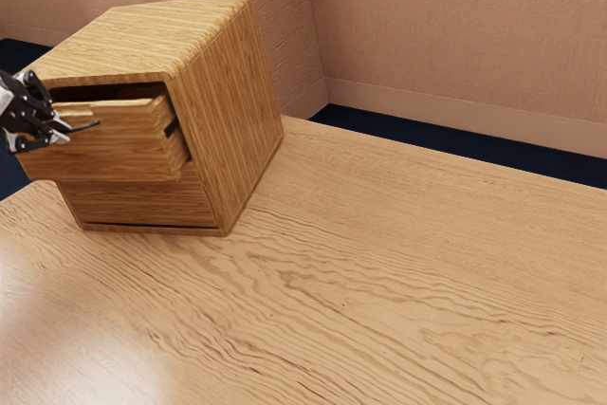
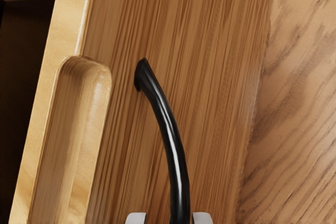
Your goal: Pull the drawer handle with one arm to open the drawer
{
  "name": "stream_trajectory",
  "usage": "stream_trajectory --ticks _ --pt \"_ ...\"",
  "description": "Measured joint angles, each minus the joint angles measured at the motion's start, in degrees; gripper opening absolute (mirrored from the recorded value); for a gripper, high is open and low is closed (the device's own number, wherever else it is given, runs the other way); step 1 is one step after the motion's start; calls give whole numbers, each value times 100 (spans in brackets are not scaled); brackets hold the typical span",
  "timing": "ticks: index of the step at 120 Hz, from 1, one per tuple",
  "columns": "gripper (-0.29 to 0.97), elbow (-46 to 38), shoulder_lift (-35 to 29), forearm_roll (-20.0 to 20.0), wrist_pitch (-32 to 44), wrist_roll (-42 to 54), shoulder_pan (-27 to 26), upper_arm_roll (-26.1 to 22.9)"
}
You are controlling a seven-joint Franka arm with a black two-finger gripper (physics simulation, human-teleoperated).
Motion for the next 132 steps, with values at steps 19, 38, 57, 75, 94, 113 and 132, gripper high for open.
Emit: stream_trajectory --ticks 19,38,57,75,94,113,132 --pt "1 -132 -202 234 -37 -76 2 -39" --pt "0 -258 -415 445 -82 -177 6 -123" --pt "0 -355 -548 615 -132 -295 11 -185" --pt "0 -517 -642 671 -155 -388 476 -570" --pt "0 -644 -757 690 -159 -467 550 -660" --pt "0 -753 -876 701 -173 -528 557 -748" --pt "0 -841 -1141 1000 -270 -636 555 -784"
